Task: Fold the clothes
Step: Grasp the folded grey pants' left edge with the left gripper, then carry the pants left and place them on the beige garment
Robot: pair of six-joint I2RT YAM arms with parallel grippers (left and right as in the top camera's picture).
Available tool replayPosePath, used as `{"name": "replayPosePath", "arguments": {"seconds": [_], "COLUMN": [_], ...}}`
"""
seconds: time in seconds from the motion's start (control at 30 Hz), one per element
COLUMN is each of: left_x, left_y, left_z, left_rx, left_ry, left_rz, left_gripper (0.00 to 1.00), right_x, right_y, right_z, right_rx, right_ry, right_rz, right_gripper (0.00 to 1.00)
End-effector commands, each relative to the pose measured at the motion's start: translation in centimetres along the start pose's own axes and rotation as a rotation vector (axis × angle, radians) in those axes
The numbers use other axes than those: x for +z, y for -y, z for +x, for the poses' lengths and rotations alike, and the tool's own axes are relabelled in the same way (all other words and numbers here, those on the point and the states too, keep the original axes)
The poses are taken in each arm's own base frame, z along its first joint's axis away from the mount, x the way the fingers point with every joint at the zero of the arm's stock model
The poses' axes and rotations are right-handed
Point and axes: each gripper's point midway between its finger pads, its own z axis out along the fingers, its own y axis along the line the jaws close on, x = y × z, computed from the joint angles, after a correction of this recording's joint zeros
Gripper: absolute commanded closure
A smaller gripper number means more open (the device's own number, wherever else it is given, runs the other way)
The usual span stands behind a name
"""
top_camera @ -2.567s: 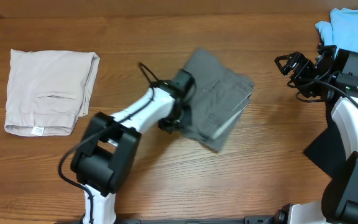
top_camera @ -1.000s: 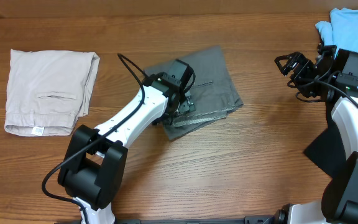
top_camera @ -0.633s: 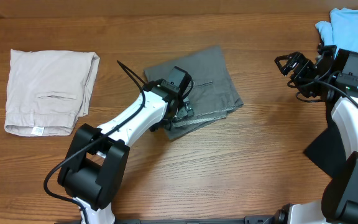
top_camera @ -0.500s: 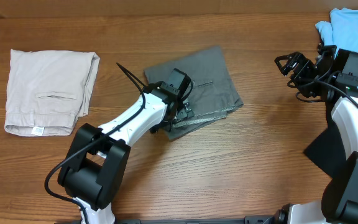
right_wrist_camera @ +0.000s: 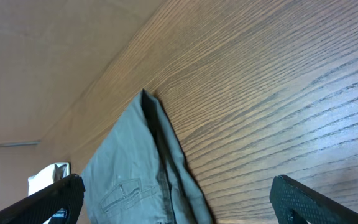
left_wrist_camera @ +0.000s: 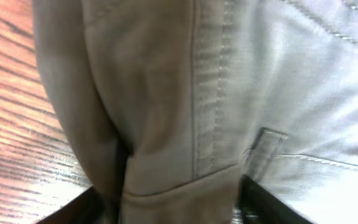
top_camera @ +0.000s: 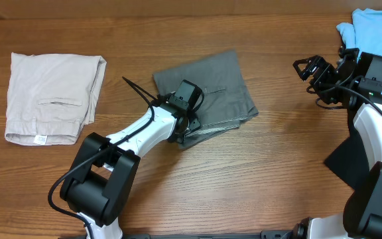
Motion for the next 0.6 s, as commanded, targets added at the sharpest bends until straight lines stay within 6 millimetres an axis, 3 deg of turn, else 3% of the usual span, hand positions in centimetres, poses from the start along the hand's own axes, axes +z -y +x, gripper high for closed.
{"name": "replayPosePath", "arguments": {"seconds": [0.0, 0.17, 0.27, 0.43, 0.57], "left_x": [1.0, 1.0, 0.9, -0.1, -2.2], "left_y": [-2.2, -2.5, -2.7, -2.5, -2.7], "left_z": [0.9, 0.5, -0.2, -2.9, -5.9], "left_rx": [0.000, 0.053, 0.161, 0.447, 0.505], "left_ry": [-0.020, -0.020, -0.018, 0.006, 0.021], "left_rz": [-0.072, -0.075, -0.073, -0.058, -0.082], "left_gripper": [0.52, 0.70, 0.96, 0.96, 0.96], "right_x": [-0.1, -0.1, -0.1, -0.1, -0.1], "right_y": [-0.4, -0.4, -0.4, -0.4, -0.4], "right_z": [-0.3, -0.3, -0.3, -0.3, -0.3], "right_rx": [-0.005, -0.005, -0.005, -0.005, -0.005], "right_ry": [0.006, 0.006, 0.006, 0.006, 0.006], "right_rz": [-0.010, -0.010, -0.010, -0.010, -0.010], "right_gripper": [0.00, 0.00, 0.00, 0.00, 0.00]}}
